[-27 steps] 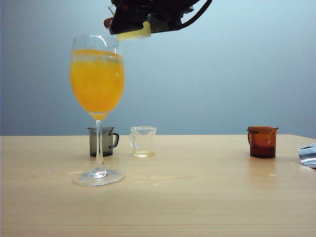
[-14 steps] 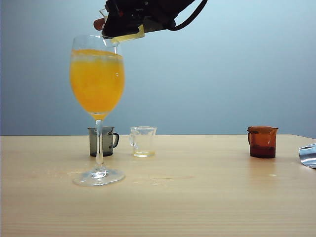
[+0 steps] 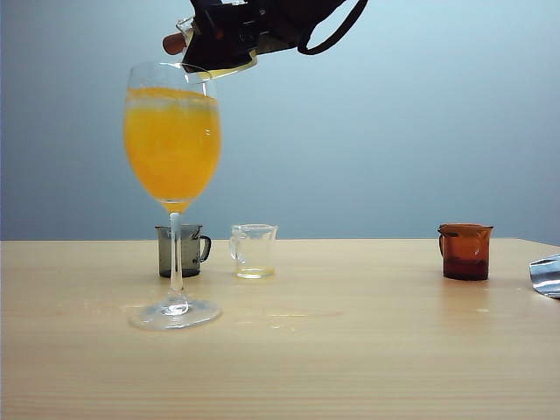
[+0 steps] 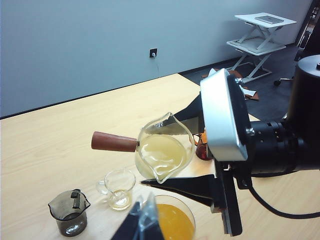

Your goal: Pick up the third measuring cup from the left, pour the pineapple juice inside into the goblet, and finally put the measuring cup back in its original place.

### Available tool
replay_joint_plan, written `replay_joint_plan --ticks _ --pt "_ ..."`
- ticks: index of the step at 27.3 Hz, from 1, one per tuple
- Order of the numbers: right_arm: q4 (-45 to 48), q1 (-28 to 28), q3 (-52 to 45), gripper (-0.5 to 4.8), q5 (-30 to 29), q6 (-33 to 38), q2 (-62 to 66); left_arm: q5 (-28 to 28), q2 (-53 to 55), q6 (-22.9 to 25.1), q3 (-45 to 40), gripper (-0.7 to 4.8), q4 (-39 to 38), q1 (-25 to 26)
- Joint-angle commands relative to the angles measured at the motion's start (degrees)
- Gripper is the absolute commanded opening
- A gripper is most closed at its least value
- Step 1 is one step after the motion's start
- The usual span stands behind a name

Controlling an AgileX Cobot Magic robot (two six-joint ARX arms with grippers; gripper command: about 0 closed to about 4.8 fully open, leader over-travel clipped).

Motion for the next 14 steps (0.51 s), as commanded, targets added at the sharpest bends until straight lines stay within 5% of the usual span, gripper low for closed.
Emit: replay_joint_plan --ticks 1,14 --pt "1.9 0.2 0.3 0.93 0.0 -2.8 -0.4 0.4 -0.1 -0.2 0.3 -0.05 0.8 0.0" --pt "1.9 1.9 0.3 0.93 0.1 -11.4 -0.4 0.4 -0.1 -0.2 0.3 -0.05 0.8 0.0"
